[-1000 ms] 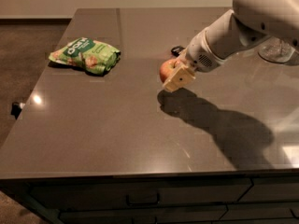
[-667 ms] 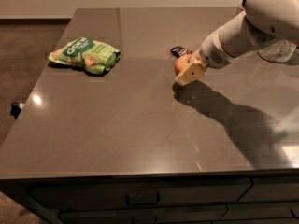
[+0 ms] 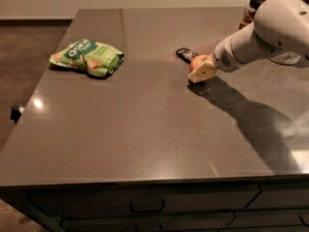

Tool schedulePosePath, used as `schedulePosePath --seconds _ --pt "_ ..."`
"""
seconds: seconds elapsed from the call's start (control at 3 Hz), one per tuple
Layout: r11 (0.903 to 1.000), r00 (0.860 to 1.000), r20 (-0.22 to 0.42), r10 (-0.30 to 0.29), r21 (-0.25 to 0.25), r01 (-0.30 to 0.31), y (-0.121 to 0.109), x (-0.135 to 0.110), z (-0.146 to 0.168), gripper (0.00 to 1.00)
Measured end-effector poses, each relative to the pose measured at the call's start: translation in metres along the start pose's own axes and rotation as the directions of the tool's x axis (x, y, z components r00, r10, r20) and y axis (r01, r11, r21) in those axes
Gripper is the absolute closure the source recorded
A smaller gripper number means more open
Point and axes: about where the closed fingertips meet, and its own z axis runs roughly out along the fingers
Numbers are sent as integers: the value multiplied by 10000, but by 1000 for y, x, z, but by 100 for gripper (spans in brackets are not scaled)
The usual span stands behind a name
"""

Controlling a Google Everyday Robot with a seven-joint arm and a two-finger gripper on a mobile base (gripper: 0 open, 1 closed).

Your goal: Move apple near rxbar chocolate

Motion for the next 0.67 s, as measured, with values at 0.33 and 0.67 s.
schedulePosePath --seconds 0.33,0.67 --pt "9998 9998 75 161 89 -161 -3 0 3 59" --pt "9999 9999 68 152 63 -152 -2 -1 5 36"
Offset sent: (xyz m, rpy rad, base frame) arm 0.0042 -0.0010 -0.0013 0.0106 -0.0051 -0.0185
